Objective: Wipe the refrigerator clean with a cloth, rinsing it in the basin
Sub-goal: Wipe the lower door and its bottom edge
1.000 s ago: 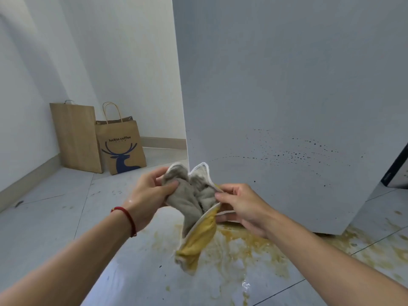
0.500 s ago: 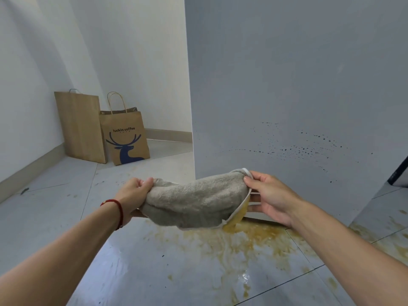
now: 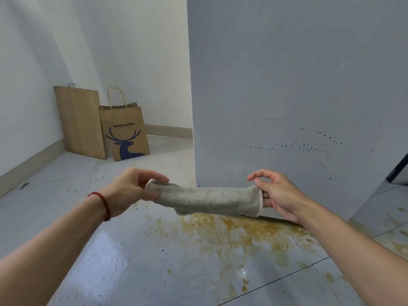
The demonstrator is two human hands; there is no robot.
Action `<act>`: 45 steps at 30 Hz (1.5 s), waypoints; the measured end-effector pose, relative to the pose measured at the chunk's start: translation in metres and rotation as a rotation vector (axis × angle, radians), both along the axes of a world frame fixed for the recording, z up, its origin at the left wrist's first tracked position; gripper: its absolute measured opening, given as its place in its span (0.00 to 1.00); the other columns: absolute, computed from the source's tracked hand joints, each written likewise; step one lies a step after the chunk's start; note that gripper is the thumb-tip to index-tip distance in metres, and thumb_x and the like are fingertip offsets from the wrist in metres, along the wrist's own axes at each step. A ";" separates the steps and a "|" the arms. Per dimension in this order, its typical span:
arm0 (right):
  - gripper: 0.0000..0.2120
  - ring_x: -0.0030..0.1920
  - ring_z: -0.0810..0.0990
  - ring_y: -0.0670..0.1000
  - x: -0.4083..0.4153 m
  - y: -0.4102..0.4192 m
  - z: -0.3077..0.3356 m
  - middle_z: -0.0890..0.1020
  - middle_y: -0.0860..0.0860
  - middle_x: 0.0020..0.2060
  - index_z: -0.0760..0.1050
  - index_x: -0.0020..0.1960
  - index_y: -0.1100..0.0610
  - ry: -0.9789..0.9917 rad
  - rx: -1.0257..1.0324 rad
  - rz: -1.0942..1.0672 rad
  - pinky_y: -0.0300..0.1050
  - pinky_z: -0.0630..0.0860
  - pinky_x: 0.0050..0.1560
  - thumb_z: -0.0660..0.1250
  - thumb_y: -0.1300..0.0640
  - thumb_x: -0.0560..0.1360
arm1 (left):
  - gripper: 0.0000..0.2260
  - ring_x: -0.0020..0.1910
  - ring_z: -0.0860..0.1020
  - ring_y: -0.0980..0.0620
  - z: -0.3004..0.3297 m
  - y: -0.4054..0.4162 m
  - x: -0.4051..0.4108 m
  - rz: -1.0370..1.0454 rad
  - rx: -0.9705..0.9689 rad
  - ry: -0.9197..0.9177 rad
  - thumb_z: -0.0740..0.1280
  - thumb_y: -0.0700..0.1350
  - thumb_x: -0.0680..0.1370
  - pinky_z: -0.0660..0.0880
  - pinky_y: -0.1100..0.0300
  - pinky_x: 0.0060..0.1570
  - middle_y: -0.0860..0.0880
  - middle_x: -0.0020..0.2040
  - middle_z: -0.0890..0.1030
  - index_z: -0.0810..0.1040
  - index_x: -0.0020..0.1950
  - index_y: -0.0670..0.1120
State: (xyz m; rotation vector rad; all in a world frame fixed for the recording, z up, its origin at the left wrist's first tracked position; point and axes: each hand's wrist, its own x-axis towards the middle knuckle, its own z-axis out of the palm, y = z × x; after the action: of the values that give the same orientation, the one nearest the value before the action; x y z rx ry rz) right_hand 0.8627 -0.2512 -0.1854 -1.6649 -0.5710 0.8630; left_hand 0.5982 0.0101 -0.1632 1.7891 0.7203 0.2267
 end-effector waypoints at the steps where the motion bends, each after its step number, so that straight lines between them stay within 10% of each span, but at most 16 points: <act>1: 0.10 0.41 0.85 0.54 0.000 0.001 0.001 0.83 0.60 0.45 0.80 0.58 0.61 -0.039 -0.020 0.003 0.50 0.84 0.41 0.60 0.62 0.86 | 0.15 0.55 0.82 0.45 -0.002 -0.002 0.003 0.023 0.165 0.032 0.74 0.31 0.73 0.81 0.49 0.57 0.47 0.51 0.86 0.87 0.54 0.48; 9: 0.08 0.47 0.86 0.50 0.003 0.002 -0.001 0.87 0.52 0.45 0.85 0.52 0.52 -0.515 -0.263 0.189 0.47 0.83 0.53 0.72 0.64 0.79 | 0.07 0.51 0.76 0.50 -0.003 -0.007 0.014 -0.009 0.991 0.170 0.68 0.43 0.81 0.69 0.64 0.48 0.51 0.50 0.77 0.85 0.55 0.46; 13: 0.07 0.49 0.84 0.53 0.005 0.002 0.010 0.86 0.53 0.45 0.85 0.47 0.51 -0.655 -0.314 0.174 0.52 0.79 0.54 0.70 0.54 0.82 | 0.11 0.53 0.77 0.47 0.004 -0.015 0.015 0.133 0.552 0.064 0.65 0.49 0.83 0.74 0.60 0.50 0.48 0.52 0.78 0.81 0.49 0.43; 18: 0.12 0.53 0.84 0.54 0.002 0.002 0.011 0.86 0.55 0.50 0.81 0.57 0.59 -0.067 0.128 -0.003 0.51 0.78 0.56 0.65 0.51 0.84 | 0.20 0.49 0.84 0.42 0.012 -0.030 0.022 0.299 -0.311 -0.179 0.62 0.54 0.84 0.80 0.43 0.54 0.38 0.53 0.85 0.81 0.60 0.38; 26: 0.14 0.36 0.65 0.53 -0.013 0.007 0.000 0.67 0.53 0.36 0.64 0.42 0.55 -0.522 -0.392 -0.114 0.48 0.61 0.38 0.59 0.51 0.85 | 0.16 0.54 0.85 0.40 0.003 -0.056 0.038 0.086 -0.478 0.147 0.63 0.49 0.84 0.80 0.35 0.56 0.37 0.62 0.80 0.68 0.69 0.42; 32: 0.20 0.46 0.86 0.66 -0.066 0.027 0.046 0.84 0.66 0.48 0.79 0.54 0.66 0.214 0.009 0.164 0.56 0.84 0.44 0.57 0.52 0.88 | 0.29 0.53 0.86 0.44 0.015 -0.098 0.074 -0.084 -0.418 0.126 0.73 0.57 0.76 0.82 0.40 0.53 0.44 0.61 0.82 0.62 0.69 0.48; 37: 0.17 0.44 0.87 0.61 -0.051 0.022 0.046 0.86 0.62 0.50 0.81 0.55 0.63 -0.005 -0.030 -0.211 0.60 0.86 0.47 0.60 0.52 0.83 | 0.22 0.53 0.83 0.39 0.030 -0.092 0.087 0.038 -0.122 -0.014 0.62 0.30 0.78 0.83 0.40 0.49 0.40 0.59 0.78 0.68 0.66 0.51; 40: 0.28 0.51 0.86 0.64 -0.056 0.026 0.040 0.85 0.63 0.55 0.79 0.63 0.58 0.373 0.010 -0.249 0.63 0.84 0.51 0.57 0.36 0.83 | 0.19 0.51 0.82 0.44 0.053 -0.115 0.104 -0.197 0.215 0.053 0.66 0.36 0.78 0.84 0.45 0.50 0.44 0.55 0.79 0.67 0.62 0.55; 45: 0.38 0.56 0.85 0.67 -0.044 0.024 0.059 0.84 0.65 0.59 0.78 0.68 0.61 0.756 0.532 -0.401 0.61 0.78 0.57 0.52 0.30 0.81 | 0.19 0.54 0.82 0.49 0.105 -0.121 0.132 -0.271 0.178 0.000 0.69 0.38 0.75 0.81 0.55 0.52 0.50 0.58 0.81 0.76 0.62 0.56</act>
State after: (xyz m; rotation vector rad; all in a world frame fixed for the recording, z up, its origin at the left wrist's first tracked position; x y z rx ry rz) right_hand 0.8183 -0.2271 -0.1265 -0.8287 0.0688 0.8649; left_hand 0.7302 -0.1106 -0.0586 2.0336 0.4607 0.1113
